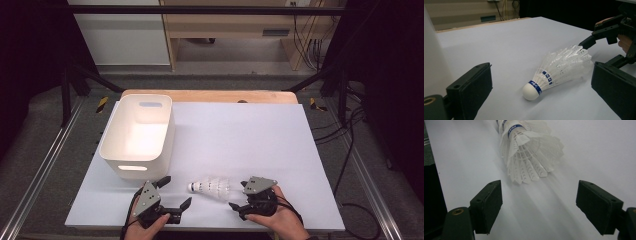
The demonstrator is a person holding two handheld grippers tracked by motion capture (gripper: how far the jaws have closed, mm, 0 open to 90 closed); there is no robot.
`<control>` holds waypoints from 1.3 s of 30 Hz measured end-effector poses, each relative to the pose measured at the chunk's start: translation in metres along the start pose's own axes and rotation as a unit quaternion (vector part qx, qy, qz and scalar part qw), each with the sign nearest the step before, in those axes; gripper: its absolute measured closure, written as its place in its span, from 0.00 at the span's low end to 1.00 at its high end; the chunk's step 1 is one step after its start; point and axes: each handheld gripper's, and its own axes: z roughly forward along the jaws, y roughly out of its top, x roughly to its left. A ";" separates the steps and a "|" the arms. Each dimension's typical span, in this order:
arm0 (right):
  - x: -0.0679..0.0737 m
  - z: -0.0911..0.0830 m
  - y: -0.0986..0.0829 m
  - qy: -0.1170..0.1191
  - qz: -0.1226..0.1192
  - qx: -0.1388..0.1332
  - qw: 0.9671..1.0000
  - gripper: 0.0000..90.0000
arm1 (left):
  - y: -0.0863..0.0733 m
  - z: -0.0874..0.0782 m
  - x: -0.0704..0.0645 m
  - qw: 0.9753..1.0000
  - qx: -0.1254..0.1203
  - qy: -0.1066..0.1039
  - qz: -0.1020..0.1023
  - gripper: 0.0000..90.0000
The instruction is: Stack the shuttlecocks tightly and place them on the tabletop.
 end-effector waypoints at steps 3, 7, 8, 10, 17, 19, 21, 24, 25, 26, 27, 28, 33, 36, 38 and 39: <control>-0.003 -0.003 -0.003 -0.002 0.004 0.002 1.000 0.23 | 0.000 0.000 0.000 1.000 0.000 0.000 0.000 0.04; -0.005 -0.006 -0.005 -0.003 0.006 0.004 1.000 0.22 | 0.000 0.000 0.000 1.000 0.001 0.000 0.001 0.04; -0.005 -0.007 -0.006 -0.004 0.009 0.005 1.000 0.22 | 0.000 0.000 0.000 1.000 0.000 0.000 0.000 0.04; -0.006 -0.008 -0.007 -0.007 0.009 0.006 1.000 0.22 | 0.000 0.000 0.000 1.000 0.000 0.000 0.000 0.04; -0.014 -0.014 -0.012 -0.018 0.023 0.004 1.000 0.21 | 0.000 0.000 0.000 1.000 0.000 0.000 0.000 0.04; -0.016 -0.016 -0.014 -0.024 0.027 0.002 0.999 0.21 | 0.000 0.000 0.000 1.000 0.000 0.000 0.000 0.04; -0.018 -0.018 -0.015 -0.034 0.034 0.001 0.999 0.21 | 0.000 0.000 0.000 1.000 0.000 0.000 0.001 0.04; -0.024 -0.021 -0.018 -0.058 0.050 -0.001 0.997 0.20 | 0.000 0.000 0.000 1.000 0.001 0.000 0.001 0.04; -0.027 -0.022 -0.019 -0.066 0.058 -0.003 0.996 0.20 | 0.000 0.000 -0.001 1.000 0.001 0.000 0.001 0.04; -0.029 -0.023 -0.019 -0.075 0.066 -0.006 0.995 0.19 | 0.000 0.000 -0.001 1.000 0.001 0.000 0.001 0.04; -0.031 -0.023 -0.020 -0.084 0.075 -0.011 0.994 0.19 | 0.000 0.000 -0.001 1.000 0.001 0.000 0.001 0.04; -0.033 -0.024 -0.020 -0.092 0.083 -0.015 0.992 0.18 | 0.000 0.000 -0.001 1.000 0.001 0.000 0.001 0.04; -0.041 -0.029 -0.021 -0.144 0.122 -0.044 0.981 0.16 | 0.000 0.000 0.000 1.000 0.000 0.000 0.001 0.04; -0.045 -0.030 -0.021 -0.169 0.143 -0.061 0.973 0.15 | 0.000 0.000 0.000 1.000 0.001 0.000 0.002 0.04; -0.048 -0.029 -0.022 -0.183 0.161 -0.071 0.967 0.12 | 0.000 0.000 0.000 1.000 0.000 0.000 0.002 0.04; -0.049 -0.030 -0.021 -0.191 0.172 -0.079 0.963 0.12 | 0.000 0.000 0.000 1.000 0.000 0.000 0.002 0.04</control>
